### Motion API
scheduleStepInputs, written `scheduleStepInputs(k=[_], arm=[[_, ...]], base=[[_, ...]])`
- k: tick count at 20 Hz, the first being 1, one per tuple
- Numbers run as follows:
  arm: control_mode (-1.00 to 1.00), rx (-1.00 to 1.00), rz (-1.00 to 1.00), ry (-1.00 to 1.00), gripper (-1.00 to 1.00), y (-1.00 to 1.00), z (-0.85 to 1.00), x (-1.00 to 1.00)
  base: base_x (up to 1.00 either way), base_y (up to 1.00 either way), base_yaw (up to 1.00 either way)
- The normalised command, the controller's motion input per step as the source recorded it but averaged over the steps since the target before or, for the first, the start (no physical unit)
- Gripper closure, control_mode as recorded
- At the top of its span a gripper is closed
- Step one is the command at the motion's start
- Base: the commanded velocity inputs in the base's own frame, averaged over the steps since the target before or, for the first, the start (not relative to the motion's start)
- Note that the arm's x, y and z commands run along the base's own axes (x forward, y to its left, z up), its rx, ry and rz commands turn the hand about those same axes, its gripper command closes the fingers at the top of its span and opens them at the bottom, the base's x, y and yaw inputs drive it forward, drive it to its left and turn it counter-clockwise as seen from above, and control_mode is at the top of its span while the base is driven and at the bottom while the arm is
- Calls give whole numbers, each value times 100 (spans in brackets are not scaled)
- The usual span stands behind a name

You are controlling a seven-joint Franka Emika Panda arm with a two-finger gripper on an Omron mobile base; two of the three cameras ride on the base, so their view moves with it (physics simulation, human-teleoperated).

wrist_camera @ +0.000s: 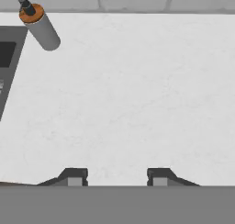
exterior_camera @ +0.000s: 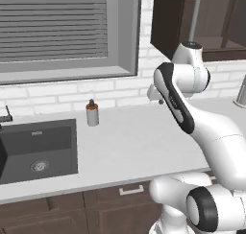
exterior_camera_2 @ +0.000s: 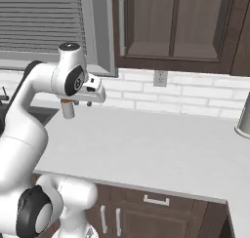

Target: Take a straw from the drawer in front and place it inside the glass cup on the dining counter.

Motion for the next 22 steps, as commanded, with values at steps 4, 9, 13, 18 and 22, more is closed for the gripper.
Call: scheduleStepInputs(k=[4,9,13,18,22], arm=[[100,0,0,0,-100,0,0,0],[100,0,0,0,-100,0,0,0],[100,0,0,0,-100,0,0,0],[100,0,0,0,-100,0,0,0],[100,0,0,0,-100,0,0,0]], base=[[-19,2,0],[-49,37,-6],[-48,67,-17],[-37,81,-35],[-35,79,-50]])
